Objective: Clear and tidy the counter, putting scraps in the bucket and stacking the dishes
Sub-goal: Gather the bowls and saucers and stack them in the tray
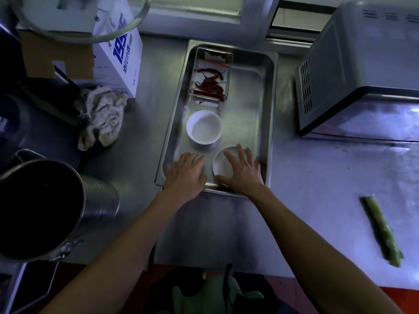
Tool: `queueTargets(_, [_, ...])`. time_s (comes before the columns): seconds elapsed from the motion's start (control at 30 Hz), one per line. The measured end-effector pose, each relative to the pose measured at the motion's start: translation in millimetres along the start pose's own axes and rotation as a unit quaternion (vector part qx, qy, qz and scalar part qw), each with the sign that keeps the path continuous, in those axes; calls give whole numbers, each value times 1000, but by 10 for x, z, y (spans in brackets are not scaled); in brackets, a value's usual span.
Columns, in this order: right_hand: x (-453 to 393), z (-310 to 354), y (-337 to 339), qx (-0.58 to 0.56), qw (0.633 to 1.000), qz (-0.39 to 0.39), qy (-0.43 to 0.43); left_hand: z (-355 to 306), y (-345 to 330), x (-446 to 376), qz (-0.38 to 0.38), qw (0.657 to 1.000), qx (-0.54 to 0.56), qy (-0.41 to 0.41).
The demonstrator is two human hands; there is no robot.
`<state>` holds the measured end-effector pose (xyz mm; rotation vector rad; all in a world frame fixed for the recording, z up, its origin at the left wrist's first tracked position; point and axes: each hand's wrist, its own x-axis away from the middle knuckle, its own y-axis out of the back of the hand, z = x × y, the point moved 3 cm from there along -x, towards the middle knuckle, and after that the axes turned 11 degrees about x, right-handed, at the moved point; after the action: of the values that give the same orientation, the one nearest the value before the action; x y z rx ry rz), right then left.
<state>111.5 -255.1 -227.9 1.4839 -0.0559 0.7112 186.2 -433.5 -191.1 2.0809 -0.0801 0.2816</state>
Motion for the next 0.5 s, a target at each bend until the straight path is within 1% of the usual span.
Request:
queueTargets(0.2, [430,-188,328,-25,994,-101,-26,-322,54,-120,7,999,5,-43])
queueTargets(0.37, [904,-603,650,-53,986,-141,-77,-804,66,-243,3,993,-19,-116])
queueTargets(0.5, [1312,-1029,677,-75,977,-151,-129,-1279,-17,-275,17,986,-36,-162])
